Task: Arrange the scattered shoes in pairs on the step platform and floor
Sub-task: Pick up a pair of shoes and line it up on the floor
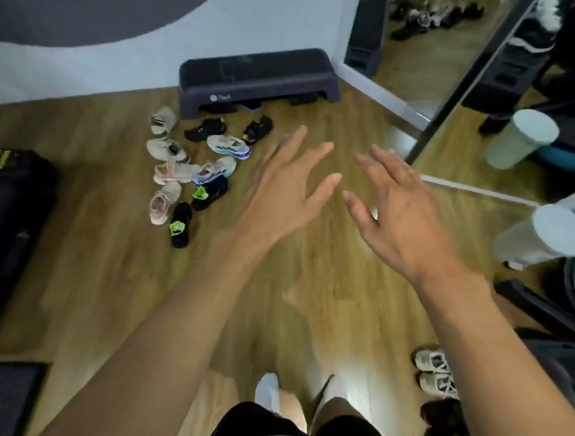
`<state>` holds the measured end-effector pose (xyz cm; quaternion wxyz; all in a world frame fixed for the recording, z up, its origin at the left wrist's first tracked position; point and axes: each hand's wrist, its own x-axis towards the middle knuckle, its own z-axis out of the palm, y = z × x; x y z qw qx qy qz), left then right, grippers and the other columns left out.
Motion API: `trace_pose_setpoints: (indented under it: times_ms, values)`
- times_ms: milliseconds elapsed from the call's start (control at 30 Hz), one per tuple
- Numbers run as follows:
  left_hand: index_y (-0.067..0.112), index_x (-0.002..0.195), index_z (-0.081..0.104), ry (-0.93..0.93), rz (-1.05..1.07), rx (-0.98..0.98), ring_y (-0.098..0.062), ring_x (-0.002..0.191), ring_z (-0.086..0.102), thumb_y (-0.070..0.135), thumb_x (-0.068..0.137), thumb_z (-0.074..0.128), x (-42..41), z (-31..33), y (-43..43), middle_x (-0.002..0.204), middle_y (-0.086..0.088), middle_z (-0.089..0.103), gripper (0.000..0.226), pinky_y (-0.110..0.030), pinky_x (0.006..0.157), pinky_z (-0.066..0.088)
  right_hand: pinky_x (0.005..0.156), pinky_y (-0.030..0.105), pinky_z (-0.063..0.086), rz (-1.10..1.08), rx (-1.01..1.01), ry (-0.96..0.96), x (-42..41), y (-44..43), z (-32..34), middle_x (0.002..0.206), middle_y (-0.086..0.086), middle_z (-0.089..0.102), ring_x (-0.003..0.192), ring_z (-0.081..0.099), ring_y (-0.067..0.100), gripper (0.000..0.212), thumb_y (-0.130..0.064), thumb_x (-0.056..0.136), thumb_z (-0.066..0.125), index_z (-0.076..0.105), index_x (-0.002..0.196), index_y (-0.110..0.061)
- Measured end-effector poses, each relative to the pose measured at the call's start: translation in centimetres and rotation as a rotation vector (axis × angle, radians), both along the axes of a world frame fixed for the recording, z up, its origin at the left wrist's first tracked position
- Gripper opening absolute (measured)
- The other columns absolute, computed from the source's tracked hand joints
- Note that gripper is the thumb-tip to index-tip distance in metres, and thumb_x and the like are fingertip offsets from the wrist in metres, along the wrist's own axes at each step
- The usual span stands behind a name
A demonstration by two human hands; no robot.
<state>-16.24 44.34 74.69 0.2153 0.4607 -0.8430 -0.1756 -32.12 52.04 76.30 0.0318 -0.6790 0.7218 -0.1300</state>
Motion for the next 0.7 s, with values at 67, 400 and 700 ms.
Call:
trace_pose_setpoints:
  times_ms: [67, 400, 700]
  values:
    - [0.033, 0.141, 0.041, 0.006, 0.054, 0.001, -0.026, 0.141, 0.028, 0.055, 0.092, 0.040, 2.8, -0.3, -2.1, 0.156, -0.006, 0.025, 0.053, -0.046, 0.113, 0.028, 0.115, 0.043, 0.027, 0.054, -0.001, -0.014, 2.5, -3.1, -0.1, 0.152, 0.008, 0.033, 0.144, 0.025, 0.023, 0.058, -0.048, 0.094, 0.036, 0.036, 0.143, -0.018]
    - [0.034, 0.137, 0.045, -0.004, 0.268, 0.034, -0.024, 0.139, 0.033, 0.060, 0.087, 0.035, 9.5, -4.1, -16.6, 0.152, -0.005, 0.033, 0.057, -0.049, 0.109, 0.033, 0.116, 0.042, 0.026, 0.222, 0.045, -0.108, 7.7, -21.3, -2.9, 0.153, 0.008, 0.033, 0.143, 0.026, 0.022, 0.054, -0.045, 0.095, 0.041, 0.039, 0.142, -0.019]
    - [0.020, 0.132, 0.054, 0.013, 0.380, 0.099, -0.029, 0.130, 0.044, 0.046, 0.086, 0.048, 12.1, -7.6, -32.4, 0.138, -0.013, 0.050, 0.053, -0.043, 0.106, 0.038, 0.110, 0.036, 0.028, 0.339, 0.137, -0.157, 9.9, -39.0, -7.1, 0.146, 0.007, 0.043, 0.138, 0.036, 0.025, 0.050, -0.040, 0.093, 0.048, 0.044, 0.138, -0.018]
